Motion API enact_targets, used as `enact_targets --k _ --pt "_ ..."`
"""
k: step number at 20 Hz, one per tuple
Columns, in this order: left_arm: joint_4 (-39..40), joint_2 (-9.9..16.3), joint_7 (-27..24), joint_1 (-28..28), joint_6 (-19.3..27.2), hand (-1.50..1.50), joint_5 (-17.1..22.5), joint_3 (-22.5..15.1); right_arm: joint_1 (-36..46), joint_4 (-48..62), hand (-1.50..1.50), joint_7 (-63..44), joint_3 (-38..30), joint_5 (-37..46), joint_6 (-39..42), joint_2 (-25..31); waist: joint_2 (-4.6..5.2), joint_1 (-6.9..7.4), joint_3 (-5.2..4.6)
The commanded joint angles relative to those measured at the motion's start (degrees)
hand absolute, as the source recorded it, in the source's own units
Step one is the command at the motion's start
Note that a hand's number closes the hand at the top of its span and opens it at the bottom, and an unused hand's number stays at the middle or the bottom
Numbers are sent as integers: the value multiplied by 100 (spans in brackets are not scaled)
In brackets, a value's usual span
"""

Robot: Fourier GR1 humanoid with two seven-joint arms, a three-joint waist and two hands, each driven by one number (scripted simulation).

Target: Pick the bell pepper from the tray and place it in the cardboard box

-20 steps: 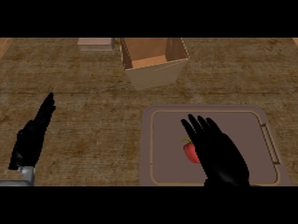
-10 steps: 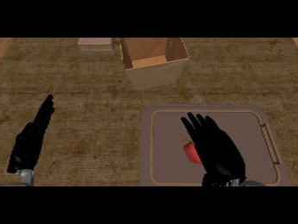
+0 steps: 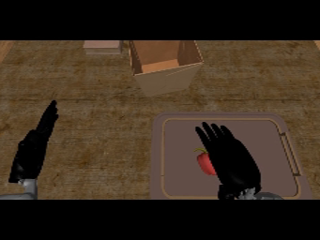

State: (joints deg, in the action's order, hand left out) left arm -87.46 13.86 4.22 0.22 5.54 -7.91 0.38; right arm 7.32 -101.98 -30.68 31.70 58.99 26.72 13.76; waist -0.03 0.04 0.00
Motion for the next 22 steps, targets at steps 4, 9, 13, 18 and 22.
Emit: enact_targets --k 4,9,13,18,22 --pt "-443 -81 152 230 -204 0 -111 87 -200 102 150 437 -218 145 -64 -193 -2 4 1" --pt "-61 70 248 -220 -300 0 88 338 32 314 150 684 70 1050 -1132 138 4 -11 0" --pt "-267 -249 310 -79 -34 0 -240 101 254 106 150 810 -147 1103 -955 4 -1 -4 0" --pt "-343 -235 44 -129 -298 0 -164 -194 1929 1610 150 3171 -1053 -110 -850 982 318 728 28" --pt "-384 -264 50 -316 -277 0 -233 -272 2400 2149 150 4315 -1385 -559 -843 1448 408 849 52"
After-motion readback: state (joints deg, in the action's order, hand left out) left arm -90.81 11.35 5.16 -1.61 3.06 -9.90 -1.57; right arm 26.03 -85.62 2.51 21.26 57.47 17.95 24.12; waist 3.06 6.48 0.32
